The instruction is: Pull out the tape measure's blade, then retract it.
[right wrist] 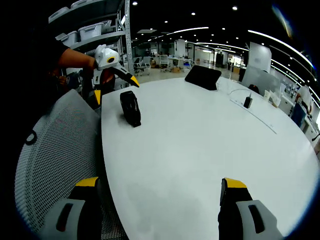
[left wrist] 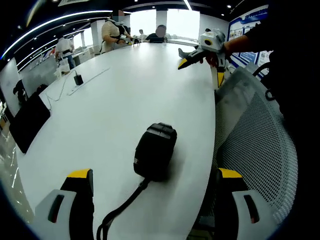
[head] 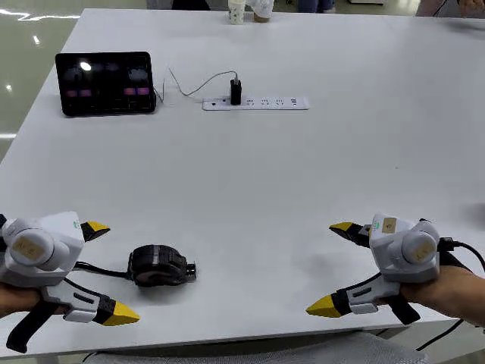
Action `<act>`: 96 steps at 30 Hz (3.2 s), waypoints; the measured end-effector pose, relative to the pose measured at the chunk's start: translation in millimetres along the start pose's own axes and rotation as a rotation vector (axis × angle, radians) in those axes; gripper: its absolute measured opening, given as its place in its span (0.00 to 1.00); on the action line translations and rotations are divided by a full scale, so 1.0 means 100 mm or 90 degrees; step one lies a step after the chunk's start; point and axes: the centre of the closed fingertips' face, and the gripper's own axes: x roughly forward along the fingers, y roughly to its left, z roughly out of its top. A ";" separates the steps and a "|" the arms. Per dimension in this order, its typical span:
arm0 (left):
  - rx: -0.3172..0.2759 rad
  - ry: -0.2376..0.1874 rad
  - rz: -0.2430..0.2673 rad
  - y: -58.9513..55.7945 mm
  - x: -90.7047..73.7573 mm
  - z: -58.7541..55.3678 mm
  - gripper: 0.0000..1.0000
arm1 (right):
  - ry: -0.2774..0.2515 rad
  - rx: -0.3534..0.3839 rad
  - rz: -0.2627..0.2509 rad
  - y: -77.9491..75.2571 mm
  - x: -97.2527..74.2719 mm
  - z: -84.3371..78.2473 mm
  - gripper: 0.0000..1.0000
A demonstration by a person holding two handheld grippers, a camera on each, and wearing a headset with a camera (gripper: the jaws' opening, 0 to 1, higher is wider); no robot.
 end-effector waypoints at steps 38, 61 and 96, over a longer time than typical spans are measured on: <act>0.173 0.078 -0.085 -0.05 0.41 0.26 0.75 | -0.007 -0.102 0.121 0.37 0.87 0.73 0.93; 0.192 0.121 -0.126 -0.09 0.53 0.22 0.30 | 0.005 -0.124 0.165 0.53 1.22 0.89 0.82; 0.202 0.127 -0.093 -0.06 0.57 0.19 0.30 | 0.049 -0.195 0.175 0.71 1.74 0.85 0.25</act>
